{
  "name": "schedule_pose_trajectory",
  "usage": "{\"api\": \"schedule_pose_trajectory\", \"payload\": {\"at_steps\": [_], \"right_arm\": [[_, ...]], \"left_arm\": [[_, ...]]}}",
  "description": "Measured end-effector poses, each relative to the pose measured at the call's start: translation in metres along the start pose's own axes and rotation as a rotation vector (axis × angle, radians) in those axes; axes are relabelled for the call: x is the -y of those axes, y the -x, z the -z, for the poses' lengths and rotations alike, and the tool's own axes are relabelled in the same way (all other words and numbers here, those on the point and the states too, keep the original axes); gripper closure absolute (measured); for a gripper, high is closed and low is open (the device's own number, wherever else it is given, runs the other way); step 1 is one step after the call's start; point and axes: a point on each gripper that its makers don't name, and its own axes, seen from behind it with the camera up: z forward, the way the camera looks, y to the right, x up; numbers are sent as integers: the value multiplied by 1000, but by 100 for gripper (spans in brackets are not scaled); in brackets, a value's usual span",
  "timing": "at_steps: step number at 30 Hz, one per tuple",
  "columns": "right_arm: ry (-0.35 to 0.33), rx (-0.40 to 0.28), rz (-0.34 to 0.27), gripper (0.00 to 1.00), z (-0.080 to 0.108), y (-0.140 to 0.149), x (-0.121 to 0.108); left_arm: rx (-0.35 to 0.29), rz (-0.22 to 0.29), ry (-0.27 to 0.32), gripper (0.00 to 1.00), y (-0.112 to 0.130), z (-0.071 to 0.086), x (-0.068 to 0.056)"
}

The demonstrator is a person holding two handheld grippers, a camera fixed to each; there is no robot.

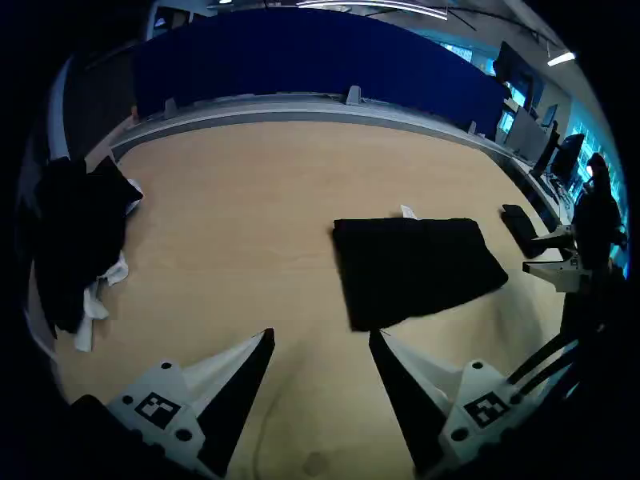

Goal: Fold towel

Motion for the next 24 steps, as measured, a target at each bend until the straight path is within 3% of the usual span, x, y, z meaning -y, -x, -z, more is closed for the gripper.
{"api": "schedule_pose_trajectory", "payload": {"at_steps": [15, 19, 24], "right_arm": [[-168, 41, 142, 1, -15, 12, 29], [-191, 70, 159, 8, -21, 20, 32], [-192, 94, 160, 24, -28, 27, 31]], "left_arm": [[-8, 86, -94, 13, 49, 54, 26], [-4, 104, -114, 13, 62, 67, 32], [-4, 140, -133, 13, 75, 81, 36]]}}
